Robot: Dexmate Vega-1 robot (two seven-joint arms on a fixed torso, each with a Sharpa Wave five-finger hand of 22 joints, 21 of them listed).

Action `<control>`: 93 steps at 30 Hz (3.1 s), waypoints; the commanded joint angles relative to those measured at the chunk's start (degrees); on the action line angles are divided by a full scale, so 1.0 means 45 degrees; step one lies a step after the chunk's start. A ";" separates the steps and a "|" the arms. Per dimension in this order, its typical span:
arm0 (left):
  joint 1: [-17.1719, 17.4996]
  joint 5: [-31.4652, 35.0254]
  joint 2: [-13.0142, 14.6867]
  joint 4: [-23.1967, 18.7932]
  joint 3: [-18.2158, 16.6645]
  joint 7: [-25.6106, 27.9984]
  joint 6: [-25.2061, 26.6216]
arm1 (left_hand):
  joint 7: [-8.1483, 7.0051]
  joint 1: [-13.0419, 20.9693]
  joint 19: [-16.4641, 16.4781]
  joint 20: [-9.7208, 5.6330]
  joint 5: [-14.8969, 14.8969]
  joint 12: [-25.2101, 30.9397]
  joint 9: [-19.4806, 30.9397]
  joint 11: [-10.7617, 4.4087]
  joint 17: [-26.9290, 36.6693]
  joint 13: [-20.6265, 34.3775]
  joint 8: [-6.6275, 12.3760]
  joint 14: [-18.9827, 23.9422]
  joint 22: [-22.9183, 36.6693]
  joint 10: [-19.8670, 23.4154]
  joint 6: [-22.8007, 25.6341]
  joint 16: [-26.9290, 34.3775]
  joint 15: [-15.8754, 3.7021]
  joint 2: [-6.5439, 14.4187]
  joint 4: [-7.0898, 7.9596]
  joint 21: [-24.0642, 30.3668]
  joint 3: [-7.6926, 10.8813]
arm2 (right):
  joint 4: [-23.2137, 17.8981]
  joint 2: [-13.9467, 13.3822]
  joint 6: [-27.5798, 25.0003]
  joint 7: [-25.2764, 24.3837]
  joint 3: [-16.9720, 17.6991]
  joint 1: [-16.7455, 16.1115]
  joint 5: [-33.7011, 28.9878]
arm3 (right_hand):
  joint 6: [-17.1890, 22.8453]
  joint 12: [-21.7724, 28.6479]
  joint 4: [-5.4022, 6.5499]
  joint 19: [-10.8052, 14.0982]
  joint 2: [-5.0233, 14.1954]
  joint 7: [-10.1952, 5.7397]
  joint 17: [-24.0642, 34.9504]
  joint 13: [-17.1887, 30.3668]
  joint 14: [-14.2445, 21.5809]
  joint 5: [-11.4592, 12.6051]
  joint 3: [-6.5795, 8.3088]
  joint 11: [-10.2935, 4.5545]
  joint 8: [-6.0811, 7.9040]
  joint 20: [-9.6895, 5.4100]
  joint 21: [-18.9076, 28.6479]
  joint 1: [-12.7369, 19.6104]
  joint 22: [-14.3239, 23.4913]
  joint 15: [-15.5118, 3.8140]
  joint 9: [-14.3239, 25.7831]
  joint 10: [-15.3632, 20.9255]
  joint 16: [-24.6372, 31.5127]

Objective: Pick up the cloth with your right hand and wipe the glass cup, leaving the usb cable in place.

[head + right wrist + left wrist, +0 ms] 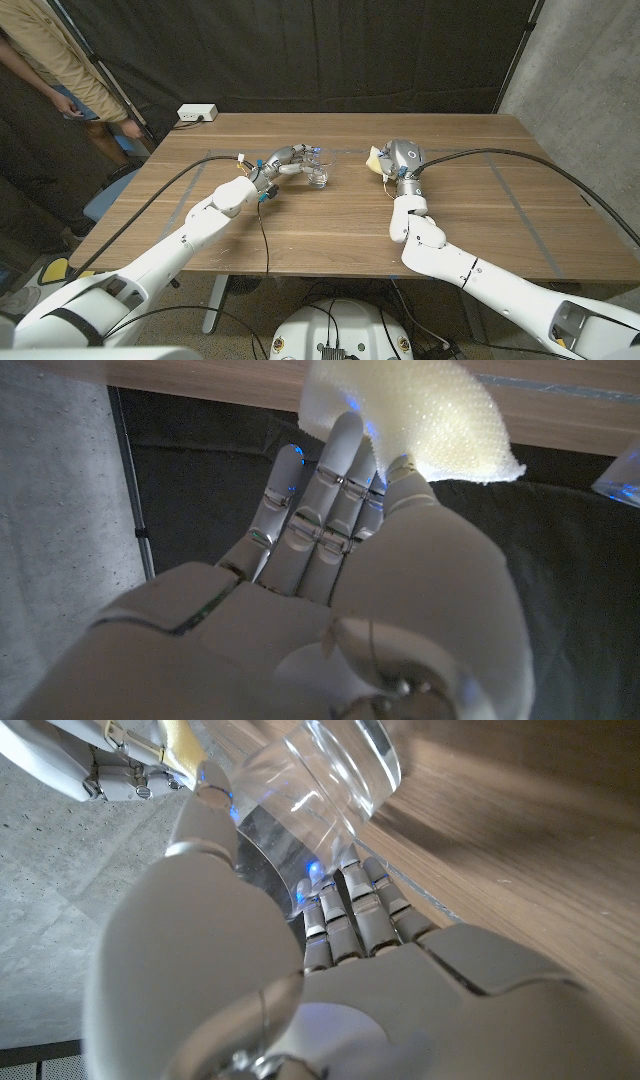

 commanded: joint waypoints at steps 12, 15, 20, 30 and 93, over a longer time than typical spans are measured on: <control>0.0038 0.0273 0.0126 -0.0267 0.0161 -0.0175 0.0215 | -0.1391 0.0686 -0.0385 0.0147 -0.0059 -0.0322 -0.0026 -0.1605 0.0104 0.1626 0.4083 -0.0561 0.0012 0.1063 0.0620 -0.0189 -0.2108 0.1233 0.1698 0.0088 0.1459 | 0.0041 -0.0466 -0.1355 0.1530 -0.1441 0.0982 -0.0619 | -0.0101 -0.0403 0.0209 -0.0179 0.0183 -0.0557 -0.0767 -0.0028 -0.0478 -0.0035 -0.0026 -0.0246 -0.0105 -0.1771 -0.0086 -0.0419 -0.0662 -0.0161 -0.0046 -0.0328 -0.0910; 0.0022 0.0227 0.0204 -0.0334 0.0172 -0.0355 0.0241 | -0.1367 0.0555 -0.0576 0.0296 -0.0065 -0.0425 -0.0058 -0.1569 0.0124 0.1627 0.3896 -0.0861 0.0007 0.0804 0.0227 -0.0245 -0.1965 0.1154 0.1748 0.0054 0.1404 | 0.0044 -0.0456 -0.1318 0.1442 -0.1424 0.0958 -0.0597 | -0.0188 -0.0478 0.0254 -0.0160 0.0171 -0.0632 -0.0960 -0.0030 -0.0633 -0.0072 -0.0042 -0.0261 -0.0140 -0.1790 -0.0071 -0.0537 -0.0777 -0.0146 -0.0062 -0.0405 -0.1130; -0.0071 0.0065 0.0282 -0.0306 0.0204 -0.0769 0.0266 | -0.1095 -0.0063 -0.1149 0.0525 -0.0193 -0.1048 -0.0167 -0.1001 0.0136 0.1491 0.3088 -0.2325 -0.0003 -0.0666 -0.1194 -0.0432 -0.1326 0.0783 0.1963 -0.0044 0.1088 | -0.0002 -0.0455 -0.1432 0.1524 -0.1534 0.1017 -0.0668 | -0.0919 -0.1014 0.0519 -0.0308 0.0093 -0.0739 -0.1760 -0.0182 -0.1342 -0.0186 -0.0167 -0.0298 -0.0447 -0.1617 -0.0037 -0.1203 -0.1269 -0.0065 -0.0143 -0.1142 -0.2034; -0.0236 -0.0243 0.0389 -0.0214 0.0271 -0.1509 0.0354 | -0.0961 -0.1046 -0.2302 0.0929 -0.0277 -0.2038 -0.0255 -0.0216 -0.0406 0.1078 0.1142 -0.4719 -0.0096 -0.2997 -0.3903 -0.0483 -0.0333 0.0209 0.2247 -0.0481 0.0591 | -0.0328 -0.0656 -0.2094 0.2864 -0.2044 0.1485 -0.0771 | -0.3539 -0.1773 0.0924 -0.1795 -0.0368 -0.0847 -0.3515 -0.0924 -0.4292 -0.0004 -0.0584 -0.0182 -0.1486 -0.0582 -0.0159 -0.2657 -0.2500 0.0566 -0.0412 -0.4163 -0.4075; 0.1282 -0.4552 0.1112 -0.1311 -0.1427 -0.3704 -0.1980 | -0.1366 -0.5803 -0.6174 0.1464 0.0552 -0.3166 -0.0259 0.1193 -0.2536 -0.0733 -0.4210 -1.1718 -0.0027 -0.9628 -0.9113 -0.0342 0.1161 0.0630 0.4868 -0.2770 -0.1956 | -0.0382 0.2123 1.1198 -0.0044 0.5505 -0.3885 0.8495 | -0.8277 -0.1363 0.3087 -0.6483 0.0402 0.0252 -0.6479 -0.2540 -1.0545 -0.0272 -0.1245 0.1346 -0.1494 0.3287 -0.5506 -0.8076 -0.2864 0.2865 -0.0659 -0.8921 -0.4080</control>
